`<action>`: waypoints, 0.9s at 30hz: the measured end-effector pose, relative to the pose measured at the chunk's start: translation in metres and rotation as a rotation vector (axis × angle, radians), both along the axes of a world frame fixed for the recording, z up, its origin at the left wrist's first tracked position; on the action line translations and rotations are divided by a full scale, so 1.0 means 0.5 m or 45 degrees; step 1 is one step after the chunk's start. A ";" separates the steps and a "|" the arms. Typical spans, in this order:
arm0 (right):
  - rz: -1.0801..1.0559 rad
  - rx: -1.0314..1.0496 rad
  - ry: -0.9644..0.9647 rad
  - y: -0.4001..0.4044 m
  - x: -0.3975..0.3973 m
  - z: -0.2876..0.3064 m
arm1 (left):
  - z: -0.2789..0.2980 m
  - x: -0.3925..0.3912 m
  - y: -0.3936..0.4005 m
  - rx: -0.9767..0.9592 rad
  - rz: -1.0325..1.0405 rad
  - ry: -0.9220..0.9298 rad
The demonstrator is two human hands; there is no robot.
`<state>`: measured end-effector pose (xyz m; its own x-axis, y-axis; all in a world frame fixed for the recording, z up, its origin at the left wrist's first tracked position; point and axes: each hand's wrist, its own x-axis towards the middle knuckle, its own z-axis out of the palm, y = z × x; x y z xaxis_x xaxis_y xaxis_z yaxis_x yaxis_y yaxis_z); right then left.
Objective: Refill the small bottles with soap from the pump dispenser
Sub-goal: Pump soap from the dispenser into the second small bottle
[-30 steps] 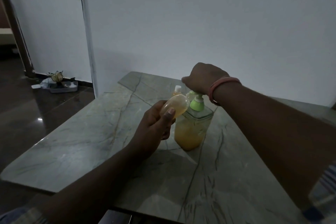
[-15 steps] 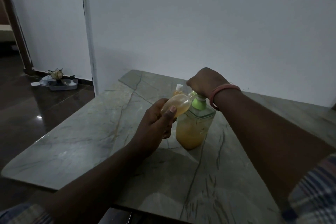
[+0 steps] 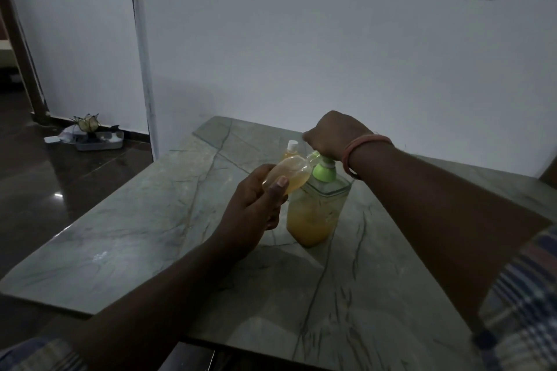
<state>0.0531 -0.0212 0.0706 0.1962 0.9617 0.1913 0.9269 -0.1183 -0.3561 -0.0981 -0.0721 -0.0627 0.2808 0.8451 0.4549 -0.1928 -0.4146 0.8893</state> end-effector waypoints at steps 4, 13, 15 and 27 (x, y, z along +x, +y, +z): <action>-0.011 0.084 -0.008 0.013 0.006 -0.006 | -0.001 0.001 0.002 0.008 -0.006 -0.012; 0.032 -0.005 -0.017 0.005 0.002 0.006 | -0.002 0.000 0.002 0.019 -0.011 -0.015; -0.008 0.055 0.045 0.015 0.006 -0.012 | -0.003 -0.001 0.006 0.024 -0.011 -0.020; -0.034 0.126 0.103 0.004 0.007 -0.019 | -0.001 -0.002 0.002 0.033 -0.007 -0.003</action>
<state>0.0566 -0.0191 0.0610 0.2400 0.9332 0.2674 0.8917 -0.1030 -0.4408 -0.0990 -0.0712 -0.0634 0.2843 0.8316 0.4770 -0.1975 -0.4361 0.8780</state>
